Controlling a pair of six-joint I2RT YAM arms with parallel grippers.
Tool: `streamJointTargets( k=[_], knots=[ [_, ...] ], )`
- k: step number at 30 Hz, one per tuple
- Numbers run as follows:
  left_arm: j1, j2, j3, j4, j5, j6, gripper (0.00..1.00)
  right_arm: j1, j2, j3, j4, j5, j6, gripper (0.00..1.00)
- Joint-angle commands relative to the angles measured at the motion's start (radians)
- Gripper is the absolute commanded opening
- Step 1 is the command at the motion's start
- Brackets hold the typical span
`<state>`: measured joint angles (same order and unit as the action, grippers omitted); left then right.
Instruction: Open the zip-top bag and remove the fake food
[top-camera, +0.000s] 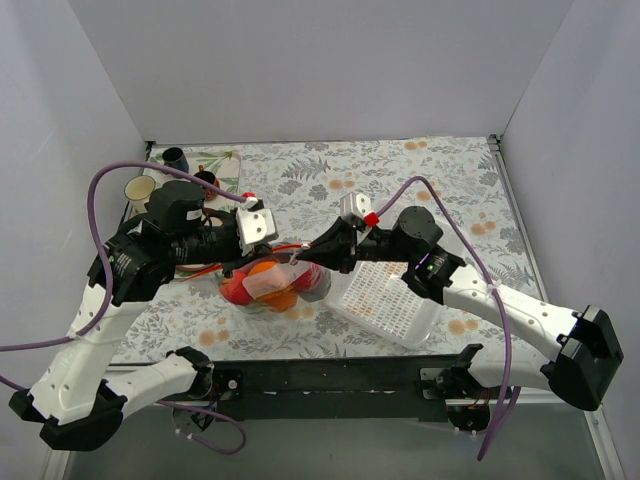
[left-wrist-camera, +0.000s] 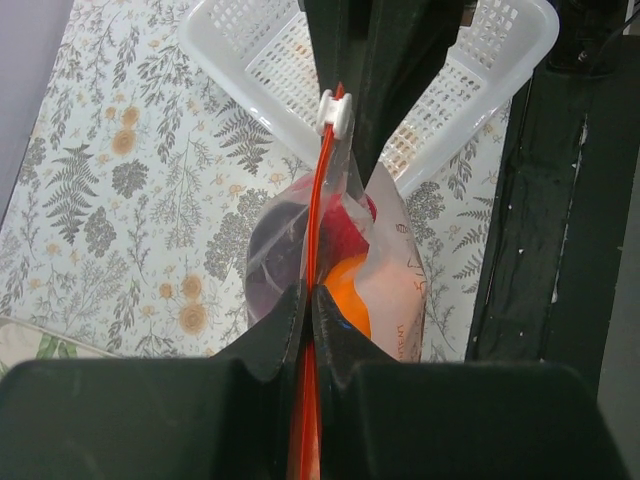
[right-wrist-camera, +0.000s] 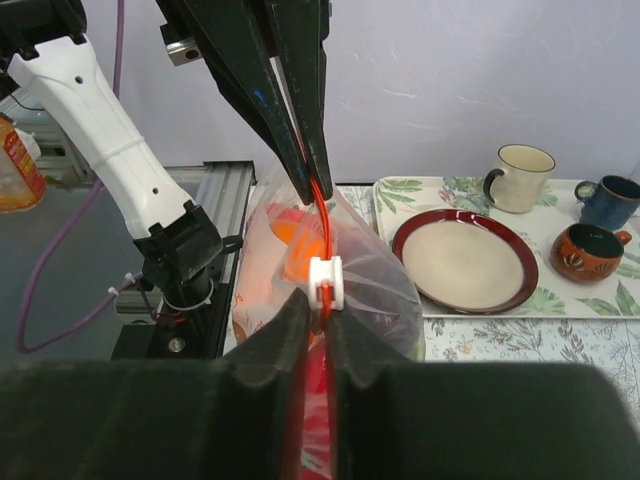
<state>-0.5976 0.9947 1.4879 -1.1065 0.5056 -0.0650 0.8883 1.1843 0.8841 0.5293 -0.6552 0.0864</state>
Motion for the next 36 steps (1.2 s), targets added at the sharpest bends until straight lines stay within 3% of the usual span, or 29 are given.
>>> streamJointTargets(
  k=[1, 4, 9, 12, 13, 21, 24, 25, 33, 35, 36],
  knots=[
    [0.001, -0.018, 0.015, 0.031, 0.021, -0.018, 0.0, -0.003, -0.014, -0.019, 0.098, -0.037, 0.032, 0.05],
    [0.002, -0.025, 0.0, 0.057, 0.014, -0.032, 0.11, -0.003, -0.015, -0.016, 0.09, -0.024, 0.032, 0.01],
    [0.002, -0.022, -0.031, 0.102, 0.059, -0.07, 0.6, -0.002, 0.006, 0.027, 0.045, -0.02, 0.035, 0.01],
    [0.002, -0.008, -0.032, 0.111, 0.122, -0.087, 0.78, 0.0, 0.034, 0.053, 0.02, -0.024, 0.036, 0.01],
    [0.001, -0.005, -0.026, 0.114, 0.138, -0.09, 0.79, 0.003, 0.038, 0.058, 0.014, -0.024, 0.039, 0.01],
    [0.002, 0.055, 0.02, 0.096, 0.281, -0.153, 0.77, 0.018, 0.07, 0.113, -0.051, -0.006, 0.013, 0.01],
    [0.001, 0.074, 0.018, 0.09, 0.275, -0.171, 0.62, 0.021, 0.074, 0.119, -0.061, 0.0, 0.01, 0.01],
    [0.002, 0.081, 0.023, 0.086, 0.275, -0.173, 0.52, 0.021, 0.074, 0.121, -0.063, 0.0, 0.01, 0.01],
    [0.001, 0.102, 0.052, 0.099, 0.266, -0.177, 0.45, 0.026, 0.093, 0.139, -0.08, -0.001, 0.009, 0.01],
    [0.002, 0.105, 0.052, 0.094, 0.263, -0.165, 0.38, 0.026, 0.094, 0.141, -0.081, 0.002, 0.009, 0.01],
    [0.001, 0.117, 0.055, 0.076, 0.263, -0.159, 0.28, 0.026, 0.092, 0.142, -0.086, 0.005, 0.007, 0.01]
  ],
)
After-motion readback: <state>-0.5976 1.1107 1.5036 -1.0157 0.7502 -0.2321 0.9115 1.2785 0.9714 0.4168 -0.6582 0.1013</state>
